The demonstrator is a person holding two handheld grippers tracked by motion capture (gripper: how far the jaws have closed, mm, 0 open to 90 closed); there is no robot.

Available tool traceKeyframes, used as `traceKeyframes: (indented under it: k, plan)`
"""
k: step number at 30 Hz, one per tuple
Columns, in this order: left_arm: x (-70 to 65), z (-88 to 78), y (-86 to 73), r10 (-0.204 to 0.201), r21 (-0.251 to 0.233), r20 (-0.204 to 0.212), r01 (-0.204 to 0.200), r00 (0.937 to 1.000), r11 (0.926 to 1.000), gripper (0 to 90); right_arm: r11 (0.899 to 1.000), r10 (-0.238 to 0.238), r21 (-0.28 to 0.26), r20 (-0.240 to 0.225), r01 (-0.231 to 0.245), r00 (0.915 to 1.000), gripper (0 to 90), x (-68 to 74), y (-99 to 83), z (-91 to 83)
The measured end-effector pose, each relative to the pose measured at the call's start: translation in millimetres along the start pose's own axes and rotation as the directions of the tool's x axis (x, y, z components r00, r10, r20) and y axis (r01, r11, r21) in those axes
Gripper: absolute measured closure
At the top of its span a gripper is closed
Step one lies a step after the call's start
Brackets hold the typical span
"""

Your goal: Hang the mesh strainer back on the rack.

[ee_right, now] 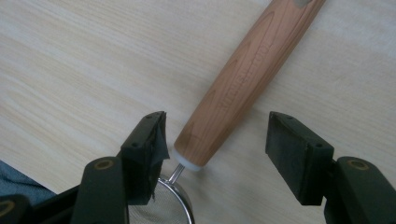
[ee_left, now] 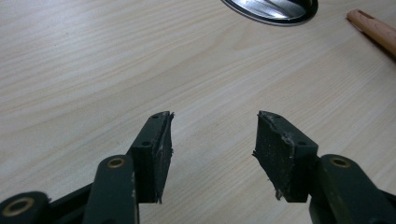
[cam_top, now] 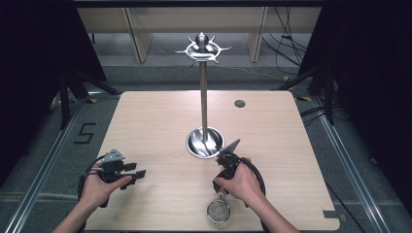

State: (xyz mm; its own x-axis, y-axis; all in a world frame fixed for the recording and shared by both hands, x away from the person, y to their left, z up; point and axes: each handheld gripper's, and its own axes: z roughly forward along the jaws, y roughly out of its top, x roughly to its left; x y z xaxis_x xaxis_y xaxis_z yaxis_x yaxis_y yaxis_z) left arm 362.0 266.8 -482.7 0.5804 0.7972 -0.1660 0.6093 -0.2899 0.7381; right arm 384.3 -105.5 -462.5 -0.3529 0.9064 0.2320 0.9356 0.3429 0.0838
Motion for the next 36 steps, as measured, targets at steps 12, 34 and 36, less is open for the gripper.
traceKeyframes:
  k: [12, 34, 36]
  plan:
    - [-0.2, 1.6, -0.7, -0.004, 0.001, 0.008, 0.004, 1.0, 1.0, 44.9, 0.998, 0.011, 0.059, 0.032, -0.013, 0.9994, 51.9, 0.9, 1.1, 8.6]
    - [-0.6, 2.2, -0.4, 0.003, 0.008, 0.008, -0.003, 1.0, 1.0, 44.9, 0.986, -0.115, 0.143, 0.173, 0.091, 0.9782, 70.8, -16.4, 1.2, -0.5]
    - [-0.3, 1.8, -0.5, 0.005, 0.009, 0.011, -0.005, 0.9999, 0.9999, 44.9, 0.982, -0.15, 0.141, 0.176, 0.126, 0.9728, 70.8, -19.7, 0.2, -1.2]
